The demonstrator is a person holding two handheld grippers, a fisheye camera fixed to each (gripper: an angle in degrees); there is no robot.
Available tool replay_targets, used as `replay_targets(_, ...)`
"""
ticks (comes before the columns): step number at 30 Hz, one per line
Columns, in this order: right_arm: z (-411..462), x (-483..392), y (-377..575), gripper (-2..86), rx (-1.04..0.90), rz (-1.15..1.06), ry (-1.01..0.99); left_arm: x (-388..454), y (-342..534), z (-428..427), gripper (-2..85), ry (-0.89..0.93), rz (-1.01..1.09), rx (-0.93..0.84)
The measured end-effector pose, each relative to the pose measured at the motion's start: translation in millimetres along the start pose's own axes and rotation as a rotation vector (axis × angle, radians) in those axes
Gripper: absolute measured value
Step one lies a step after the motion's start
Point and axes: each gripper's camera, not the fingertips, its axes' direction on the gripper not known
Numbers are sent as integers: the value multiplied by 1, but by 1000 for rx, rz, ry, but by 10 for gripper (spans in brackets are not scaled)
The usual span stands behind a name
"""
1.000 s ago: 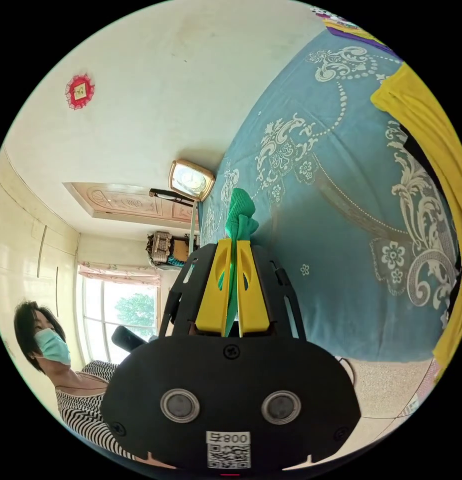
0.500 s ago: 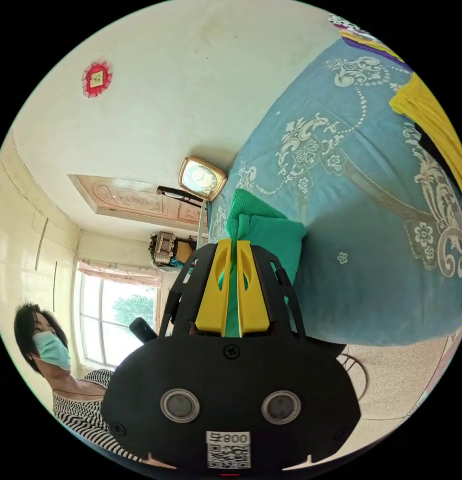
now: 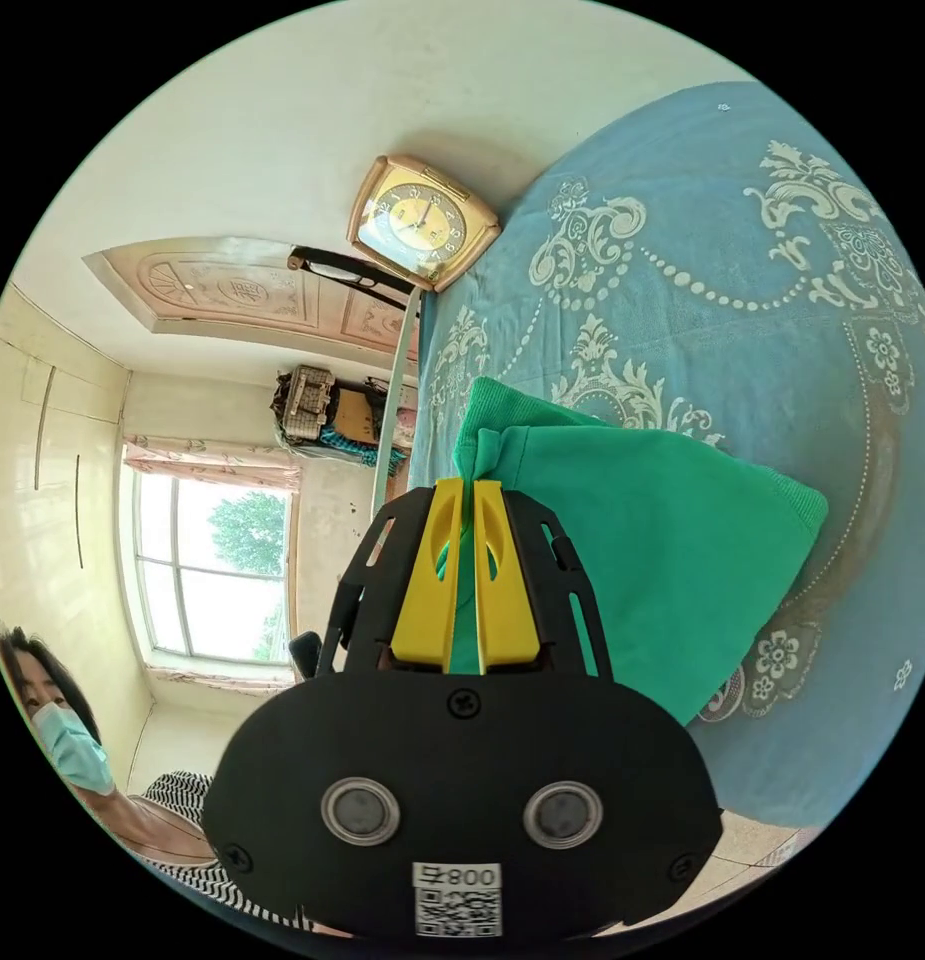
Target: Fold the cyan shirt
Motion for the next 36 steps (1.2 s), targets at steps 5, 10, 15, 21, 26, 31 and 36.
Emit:
replay_targets(5,72,22,-9,15,-66,6,45,-46,-6,-33,13,23,-130,18)
replay_targets(10,129,44,-12,17,-123,2,88,-77,-11,-55,13,46,-232,10)
replay_targets(15,179,82,-12,21,-168,41,136,-100,-19,-69,13,38,-322,-15)
replay_targets(21,205,113,-5,30,-178,40,113,-121,-22,-88,13,75,-411,-8)
replay_targets(26,196,123,9,31,-147,-25,98,-126,-17,-115,7,74,-435,26)
replay_targets(31,175,122,28,25,-59,-96,36,-112,-19,-137,3,2,-385,50)
replay_targets(36,178,112,49,11,-93,-211,43,-84,-35,-139,2,-40,-244,48)
